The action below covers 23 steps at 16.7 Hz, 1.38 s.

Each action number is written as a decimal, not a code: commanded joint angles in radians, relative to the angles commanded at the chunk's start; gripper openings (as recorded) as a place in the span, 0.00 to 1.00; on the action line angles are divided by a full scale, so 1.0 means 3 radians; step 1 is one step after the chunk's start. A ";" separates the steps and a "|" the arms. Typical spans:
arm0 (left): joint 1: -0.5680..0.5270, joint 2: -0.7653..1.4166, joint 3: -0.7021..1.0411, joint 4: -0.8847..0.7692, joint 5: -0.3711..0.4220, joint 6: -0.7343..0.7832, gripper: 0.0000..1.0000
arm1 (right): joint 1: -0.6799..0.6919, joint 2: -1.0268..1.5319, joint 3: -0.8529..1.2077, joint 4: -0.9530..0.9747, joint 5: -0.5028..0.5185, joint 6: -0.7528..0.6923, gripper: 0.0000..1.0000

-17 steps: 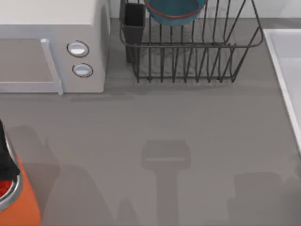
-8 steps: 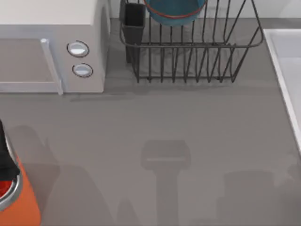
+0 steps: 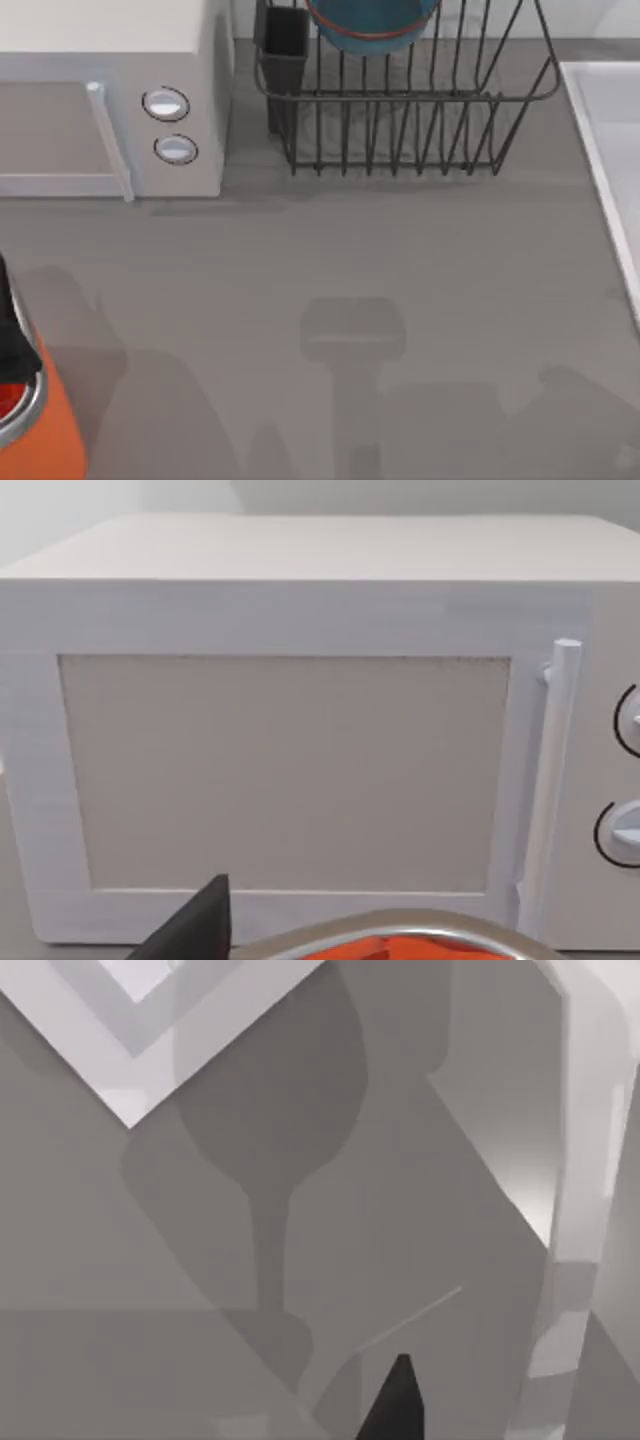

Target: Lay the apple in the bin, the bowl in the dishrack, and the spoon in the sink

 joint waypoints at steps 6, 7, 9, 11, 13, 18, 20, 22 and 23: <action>0.0000 0.0000 0.0000 0.0000 0.0000 0.0000 1.00 | 0.0002 0.0042 0.0033 -0.0017 -0.0001 0.0007 0.00; 0.0000 0.0000 0.0000 0.0000 0.0000 0.0000 1.00 | -0.0001 0.0109 0.0102 -0.0051 0.0000 0.0010 0.00; 0.0000 0.0000 0.0000 0.0000 0.0000 0.0000 1.00 | -0.0012 0.0343 0.0349 -0.0162 0.0004 0.0017 0.00; 0.0000 0.0000 0.0000 0.0000 0.0000 0.0000 1.00 | -0.0027 0.0689 0.0736 -0.0321 0.0009 0.0025 0.00; 0.0000 0.0000 0.0000 0.0000 0.0000 0.0000 1.00 | -0.0044 0.1114 0.1263 -0.0515 0.0016 0.0031 0.00; 0.0000 0.0000 0.0000 0.0000 0.0000 0.0000 1.00 | -0.0091 0.2365 0.3086 -0.1064 0.0034 0.0023 0.00; 0.0000 0.0000 0.0000 0.0000 0.0000 0.0000 1.00 | -0.0109 0.2881 0.3892 -0.1282 0.0041 0.0009 0.00; 0.0000 0.0000 0.0000 0.0000 0.0000 0.0000 1.00 | -0.0125 0.3370 0.4659 -0.1483 0.0047 -0.0011 0.00; 0.0000 0.0000 0.0000 0.0000 0.0000 0.0000 1.00 | -0.0132 0.3598 0.5009 -0.1576 0.0049 -0.0023 0.00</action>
